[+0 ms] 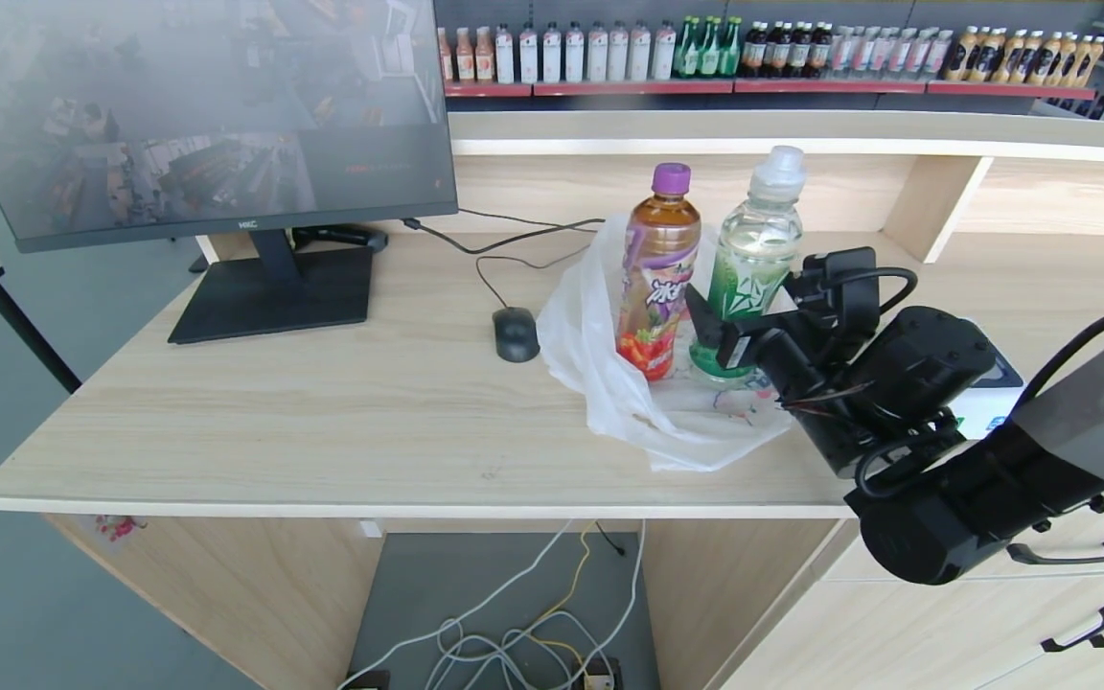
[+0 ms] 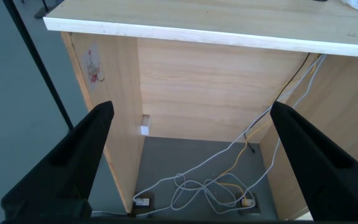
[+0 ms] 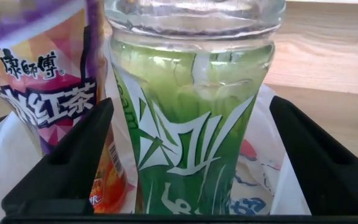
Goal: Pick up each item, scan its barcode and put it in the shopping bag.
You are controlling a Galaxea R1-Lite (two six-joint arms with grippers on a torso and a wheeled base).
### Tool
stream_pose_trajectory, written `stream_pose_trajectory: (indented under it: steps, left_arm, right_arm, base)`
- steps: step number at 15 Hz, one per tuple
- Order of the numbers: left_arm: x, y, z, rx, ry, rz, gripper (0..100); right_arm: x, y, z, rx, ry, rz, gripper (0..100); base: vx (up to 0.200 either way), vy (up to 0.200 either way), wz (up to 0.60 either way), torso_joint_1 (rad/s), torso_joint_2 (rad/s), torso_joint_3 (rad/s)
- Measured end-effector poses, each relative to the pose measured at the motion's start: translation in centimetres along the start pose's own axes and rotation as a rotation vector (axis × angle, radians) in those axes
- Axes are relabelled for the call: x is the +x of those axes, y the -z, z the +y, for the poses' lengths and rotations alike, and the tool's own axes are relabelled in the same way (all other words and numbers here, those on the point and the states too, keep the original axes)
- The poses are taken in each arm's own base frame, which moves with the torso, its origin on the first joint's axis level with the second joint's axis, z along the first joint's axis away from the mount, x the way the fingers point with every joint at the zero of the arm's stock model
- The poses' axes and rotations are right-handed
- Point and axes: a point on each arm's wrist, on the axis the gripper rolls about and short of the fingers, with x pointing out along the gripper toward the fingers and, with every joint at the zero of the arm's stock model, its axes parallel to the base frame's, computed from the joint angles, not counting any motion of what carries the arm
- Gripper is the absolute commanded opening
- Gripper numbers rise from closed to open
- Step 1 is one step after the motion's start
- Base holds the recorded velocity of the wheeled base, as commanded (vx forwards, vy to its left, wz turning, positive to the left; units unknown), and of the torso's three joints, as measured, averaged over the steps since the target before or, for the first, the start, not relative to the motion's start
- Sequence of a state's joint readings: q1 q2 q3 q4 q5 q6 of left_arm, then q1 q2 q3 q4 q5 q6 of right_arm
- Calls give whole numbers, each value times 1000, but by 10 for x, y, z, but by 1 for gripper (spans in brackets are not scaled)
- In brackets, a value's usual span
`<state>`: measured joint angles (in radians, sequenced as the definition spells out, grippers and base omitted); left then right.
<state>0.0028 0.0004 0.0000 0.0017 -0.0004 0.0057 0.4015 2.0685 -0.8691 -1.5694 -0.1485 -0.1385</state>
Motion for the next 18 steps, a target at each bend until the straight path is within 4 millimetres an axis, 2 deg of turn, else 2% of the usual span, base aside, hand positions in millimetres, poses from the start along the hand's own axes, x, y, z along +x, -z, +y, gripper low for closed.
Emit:
stream_pose_trajectory:
  steps: [4,7,10,13,14,16,18]
  left_arm:
    - [0,0,0,0,1,0,100]
    - [0,0,0,0,0,0,100]
    - [0,0,0,0,1,0,100]
    - [0,0,0,2,1,0,100]
    - [0,0,0,2,1,0,100]
    - [0,0,0,1,1,0,100]
    - [0,0,0,1,0,0,100]
  right_arm:
    - [-18,-22,-5,2,-2,-7,100]
    - [-48,-48,-12,3,-4,-11,100]
    - [-106,-84,-29,7,6,-28,100]
    - [-189,-100,-44,5,6,14,100]
    - [-210,-104,-48,5,4,29,100]
    - [-247,-101,-52,-7,-19,149,100]
    - [-291,-86,-55,-27,-99,352,100]
  base:
    - [0,0,0,0,0,0]
    - [0,0,0,0,0,0]
    - [0,0,0,0,0,0]
    - [0,0,0,0,0,0]
    - [0,0,0,0,0,0]
    - [0,0,0,0,0,0]
    - [0,0,0,0,0,0]
